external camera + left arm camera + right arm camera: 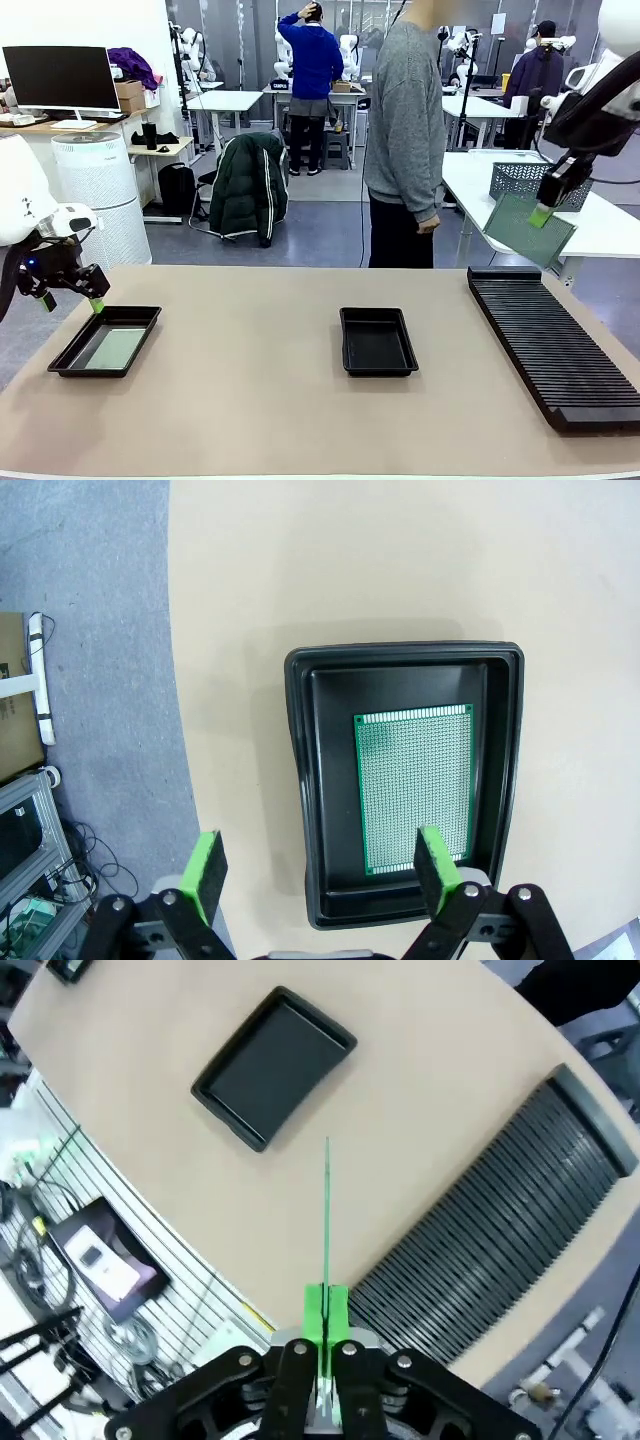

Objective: Inspect and transfer BCBs to ESD trays.
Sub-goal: Pick up the Blank PCB from the PCB Rack and place it in the right ESD tray.

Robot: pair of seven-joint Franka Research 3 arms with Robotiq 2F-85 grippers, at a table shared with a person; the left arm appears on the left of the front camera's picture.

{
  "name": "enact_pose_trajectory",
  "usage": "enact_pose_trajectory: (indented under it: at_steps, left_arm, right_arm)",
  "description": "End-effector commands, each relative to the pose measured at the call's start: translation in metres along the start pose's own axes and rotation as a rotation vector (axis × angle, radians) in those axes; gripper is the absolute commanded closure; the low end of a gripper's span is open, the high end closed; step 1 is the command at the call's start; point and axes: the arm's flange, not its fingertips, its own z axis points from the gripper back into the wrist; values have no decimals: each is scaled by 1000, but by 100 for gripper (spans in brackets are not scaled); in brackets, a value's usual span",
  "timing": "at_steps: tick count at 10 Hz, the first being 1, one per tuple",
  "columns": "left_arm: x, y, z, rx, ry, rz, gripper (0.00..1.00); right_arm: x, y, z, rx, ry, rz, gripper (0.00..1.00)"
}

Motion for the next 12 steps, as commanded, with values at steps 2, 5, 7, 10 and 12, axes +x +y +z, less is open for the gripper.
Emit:
enact_pose_trajectory:
  at_steps: [2, 5, 7, 10, 12]
  left_arm:
    - [0, 1, 0, -1, -3, 1, 0]
    - [0, 1, 0, -1, -3, 1, 0]
    - [0, 1, 0, -1, -3, 1, 0]
    - [0, 1, 0, -1, -3, 1, 0]
    - [0, 1, 0, -1, -3, 1, 0]
  right_arm:
    - [5, 16, -41, 75, -102, -187, 98]
    - [12, 28, -82, 179, -141, -339, 98]
    - [16, 32, -108, 250, -147, -408, 98]
    - [23, 27, -147, 329, -162, -458, 98]
    - [24, 20, -173, 390, -179, -508, 98]
